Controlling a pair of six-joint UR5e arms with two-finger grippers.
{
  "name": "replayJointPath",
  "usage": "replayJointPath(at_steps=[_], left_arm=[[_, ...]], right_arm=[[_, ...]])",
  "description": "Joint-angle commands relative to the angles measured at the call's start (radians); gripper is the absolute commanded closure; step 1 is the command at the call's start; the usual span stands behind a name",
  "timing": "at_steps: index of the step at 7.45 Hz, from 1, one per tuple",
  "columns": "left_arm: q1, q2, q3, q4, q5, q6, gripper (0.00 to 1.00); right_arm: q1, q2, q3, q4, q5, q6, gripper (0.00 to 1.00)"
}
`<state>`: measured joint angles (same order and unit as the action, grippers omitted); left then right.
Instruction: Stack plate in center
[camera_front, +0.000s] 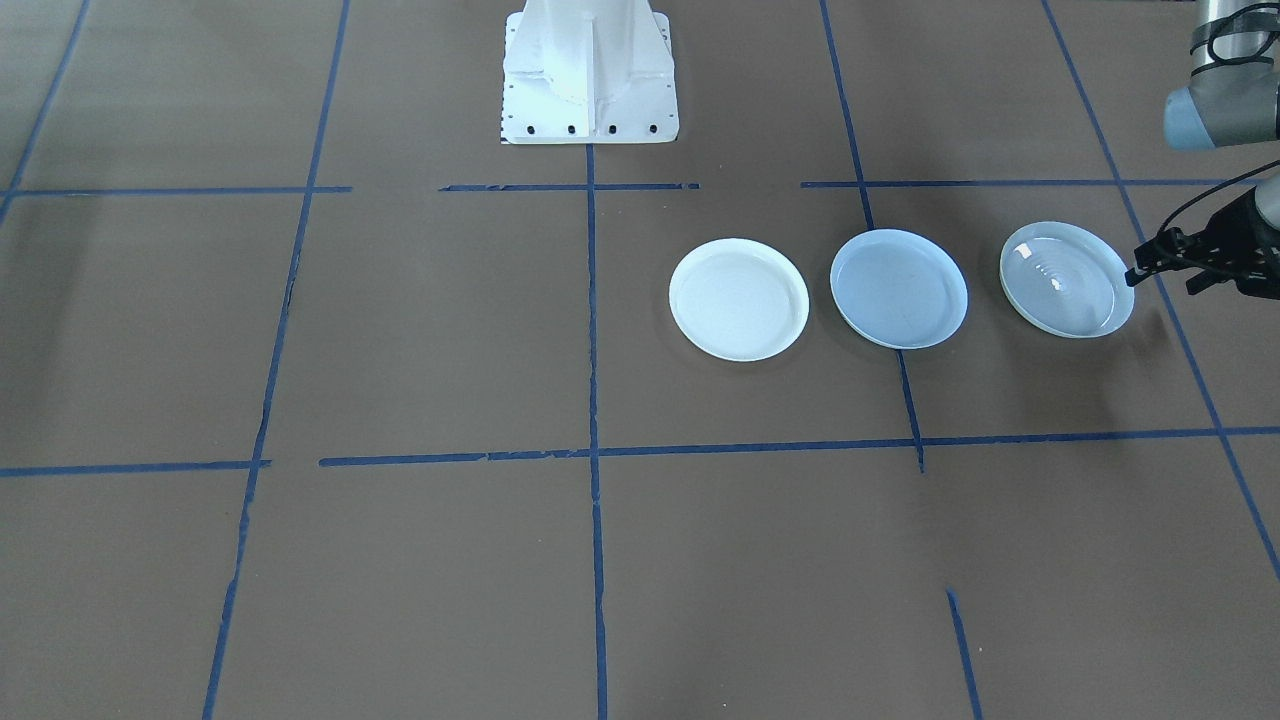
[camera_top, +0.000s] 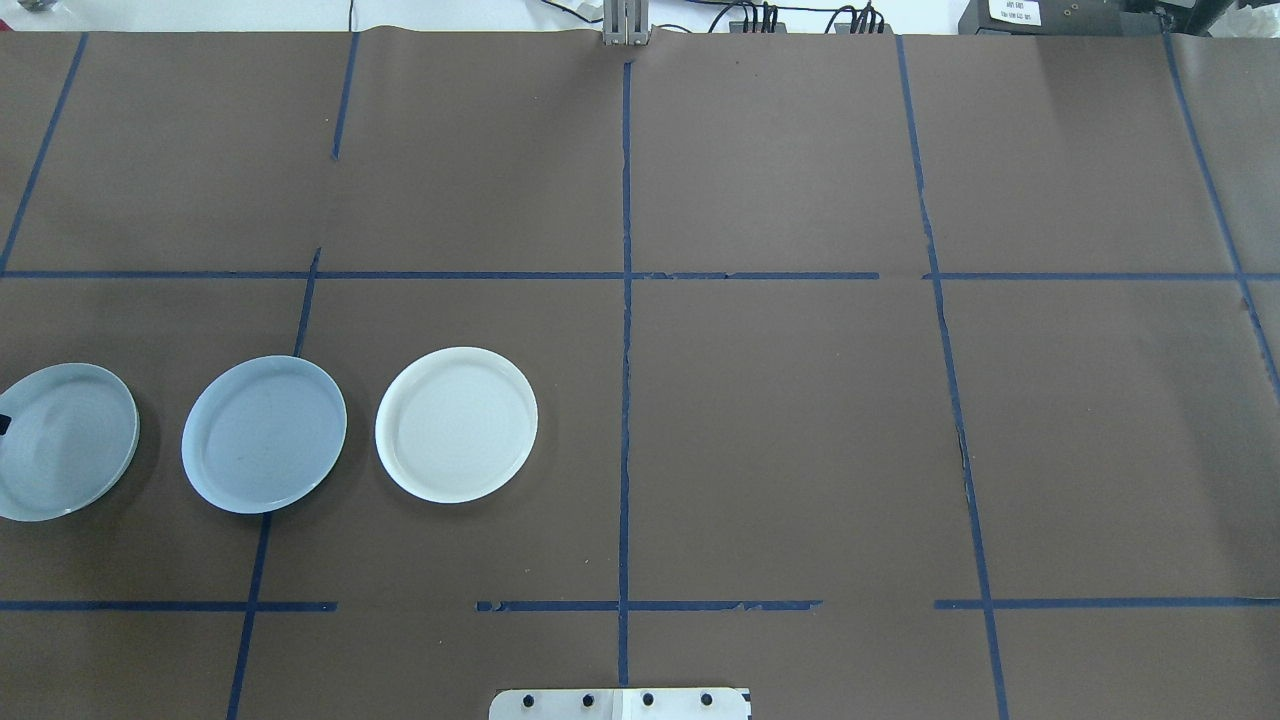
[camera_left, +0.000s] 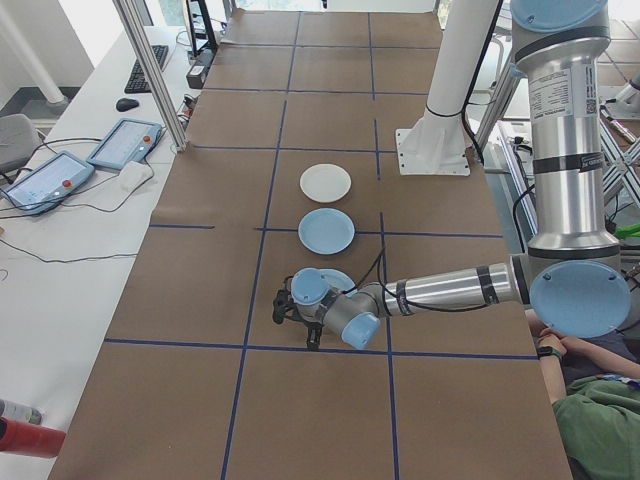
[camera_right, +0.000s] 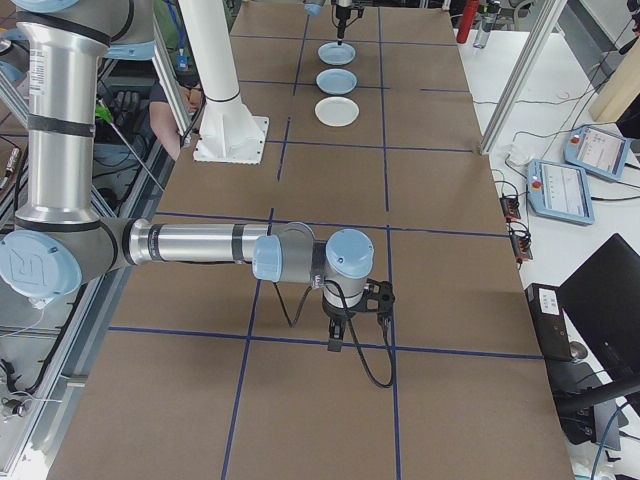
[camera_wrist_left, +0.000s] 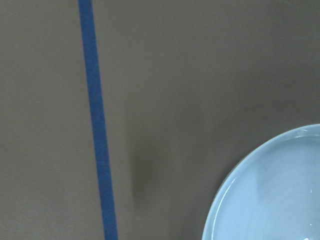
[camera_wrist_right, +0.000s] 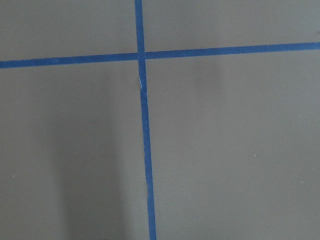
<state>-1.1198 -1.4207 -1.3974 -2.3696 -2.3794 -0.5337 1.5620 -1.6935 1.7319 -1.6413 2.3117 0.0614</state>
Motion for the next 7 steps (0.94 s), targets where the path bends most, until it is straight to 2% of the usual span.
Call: replayJointPath(at_steps=[1, 2, 5, 7], left_arm=[[0.014, 0.0, 0.003, -0.013, -0.004, -0.015, 0.87], [0.014, 0.0, 0.003, -0.013, -0.006, -0.015, 1.0], [0.006, 0.006, -0.002, -0.005, -0.012, -0.006, 1.0], [-0.03, 0.005, 0.002, -0.008, -0.175, 0.033, 1.0]], right_arm=[[0.0, 0.0, 0.0, 0.0, 0.0, 0.0, 0.0], [0.0, 0.0, 0.0, 0.0, 0.0, 0.0, 0.0], [0.0, 0.0, 0.0, 0.0, 0.0, 0.0, 0.0], [0.0, 0.0, 0.0, 0.0, 0.0, 0.0, 0.0]])
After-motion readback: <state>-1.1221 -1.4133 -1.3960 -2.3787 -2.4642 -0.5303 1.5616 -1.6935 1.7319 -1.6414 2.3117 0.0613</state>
